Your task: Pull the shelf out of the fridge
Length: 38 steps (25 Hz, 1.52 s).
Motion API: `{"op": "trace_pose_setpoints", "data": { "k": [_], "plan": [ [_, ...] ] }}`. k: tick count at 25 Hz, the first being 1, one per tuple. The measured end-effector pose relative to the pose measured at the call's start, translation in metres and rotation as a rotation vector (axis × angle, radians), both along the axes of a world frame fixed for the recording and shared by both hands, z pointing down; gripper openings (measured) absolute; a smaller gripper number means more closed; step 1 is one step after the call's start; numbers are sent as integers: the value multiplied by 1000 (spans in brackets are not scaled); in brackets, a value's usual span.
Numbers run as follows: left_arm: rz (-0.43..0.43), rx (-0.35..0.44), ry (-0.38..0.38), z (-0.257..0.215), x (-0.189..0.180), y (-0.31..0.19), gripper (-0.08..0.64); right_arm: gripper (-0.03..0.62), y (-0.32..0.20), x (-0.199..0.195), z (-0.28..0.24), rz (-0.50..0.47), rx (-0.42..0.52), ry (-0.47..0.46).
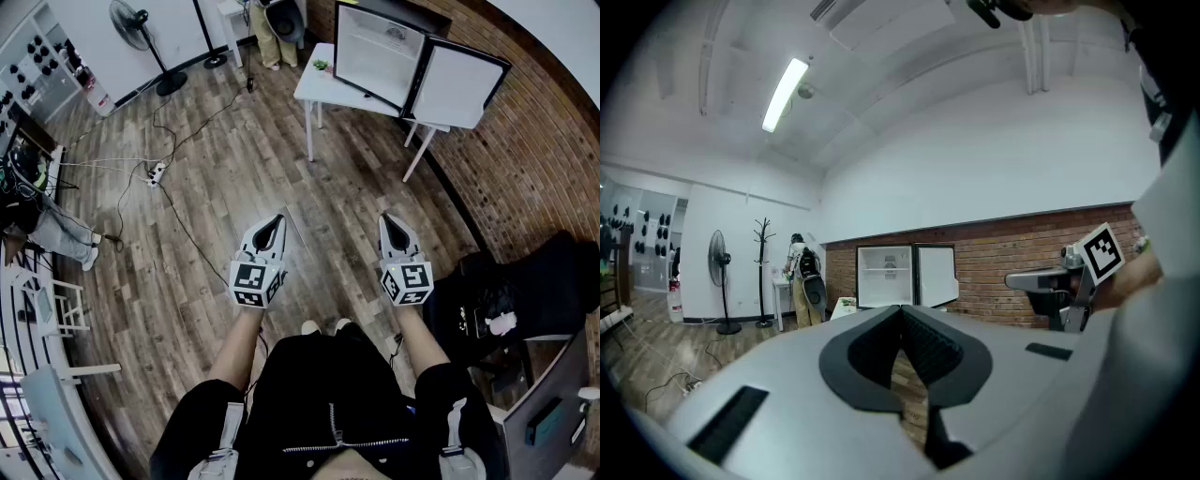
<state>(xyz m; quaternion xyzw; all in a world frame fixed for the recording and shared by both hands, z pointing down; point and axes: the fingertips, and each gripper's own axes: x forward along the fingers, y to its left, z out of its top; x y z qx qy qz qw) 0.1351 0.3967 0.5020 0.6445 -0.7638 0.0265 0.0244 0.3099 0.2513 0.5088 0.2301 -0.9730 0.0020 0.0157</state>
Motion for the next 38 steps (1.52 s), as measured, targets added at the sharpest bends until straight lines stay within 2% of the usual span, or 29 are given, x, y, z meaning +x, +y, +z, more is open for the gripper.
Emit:
{"op": "trace_pose_setpoints", "data": {
  "k": [11,26,32,38],
  "plan": [
    [3,12,1,-1,-3,2,21,5,4,-8,1,0,-2,3],
    [51,-26,4,8,-22,-23,21,4,-10,-27,11,35,-46,9],
    [60,-41,6,12,-42,-57,21,5,-46,-40,21,59,-75,14],
    [58,-49,-16,6,-79,-111,21,5,-108,-79,18,56,-77,7]
  ]
}}
